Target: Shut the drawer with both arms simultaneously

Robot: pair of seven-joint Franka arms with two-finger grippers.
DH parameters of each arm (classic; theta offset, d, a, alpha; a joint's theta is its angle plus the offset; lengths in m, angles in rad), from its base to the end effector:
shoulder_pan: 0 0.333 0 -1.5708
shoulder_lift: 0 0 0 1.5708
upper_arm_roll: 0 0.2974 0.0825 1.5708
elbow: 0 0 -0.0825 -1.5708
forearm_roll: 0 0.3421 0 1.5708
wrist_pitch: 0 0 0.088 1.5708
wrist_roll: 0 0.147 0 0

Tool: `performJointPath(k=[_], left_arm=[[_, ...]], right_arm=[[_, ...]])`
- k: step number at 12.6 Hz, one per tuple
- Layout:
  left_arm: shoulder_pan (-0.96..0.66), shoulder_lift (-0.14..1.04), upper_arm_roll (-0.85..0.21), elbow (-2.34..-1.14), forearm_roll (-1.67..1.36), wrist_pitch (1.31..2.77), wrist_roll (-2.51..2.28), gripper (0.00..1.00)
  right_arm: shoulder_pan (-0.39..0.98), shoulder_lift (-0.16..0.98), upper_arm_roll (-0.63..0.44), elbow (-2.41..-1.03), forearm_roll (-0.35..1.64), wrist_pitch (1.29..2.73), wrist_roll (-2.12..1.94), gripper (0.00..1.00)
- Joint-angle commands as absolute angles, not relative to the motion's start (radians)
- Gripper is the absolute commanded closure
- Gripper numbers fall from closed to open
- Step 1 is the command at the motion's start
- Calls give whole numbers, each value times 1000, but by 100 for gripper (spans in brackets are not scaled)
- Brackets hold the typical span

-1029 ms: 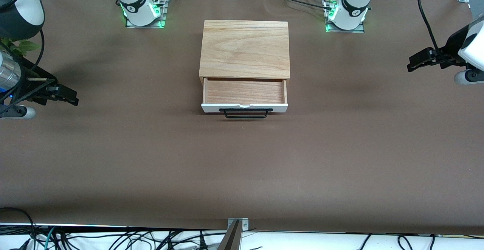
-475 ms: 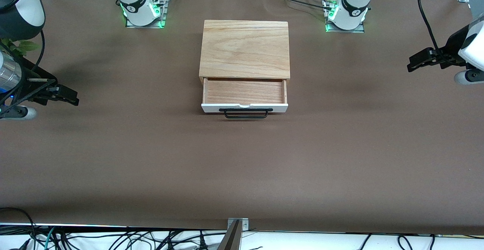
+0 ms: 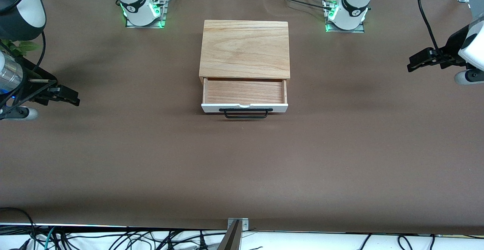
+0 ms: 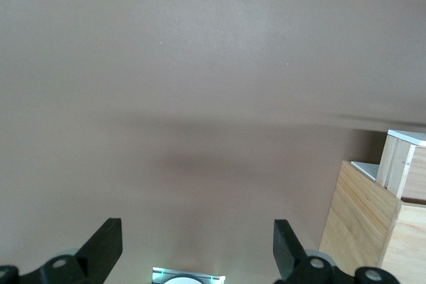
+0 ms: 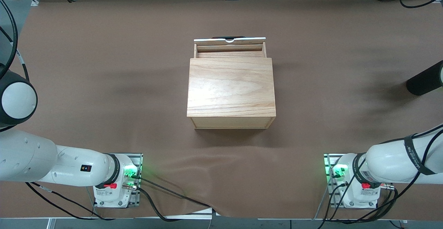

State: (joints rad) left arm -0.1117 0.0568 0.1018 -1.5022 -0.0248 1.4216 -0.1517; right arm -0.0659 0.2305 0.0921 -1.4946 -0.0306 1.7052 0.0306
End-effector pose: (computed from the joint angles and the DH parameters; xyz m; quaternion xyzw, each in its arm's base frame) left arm 0.5072 -0.0103 0.5543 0.9952 0.0698 -0.0690 0.0039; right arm 0.5839 0.0066 0.4844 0.9999 -0.0011 -0.0093 0.0049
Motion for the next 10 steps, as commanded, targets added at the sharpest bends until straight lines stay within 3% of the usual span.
performJointPath(k=[1, 10], left_arm=[[-112, 55, 107, -1505, -46, 1414, -135, 0], [-112, 100, 106, -1506, -132, 1459, -130, 0]], right_arm=[[-58, 270, 97, -1502, -9, 1735, 43, 0], [208, 514, 97, -1444, 106, 2063, 48, 0]])
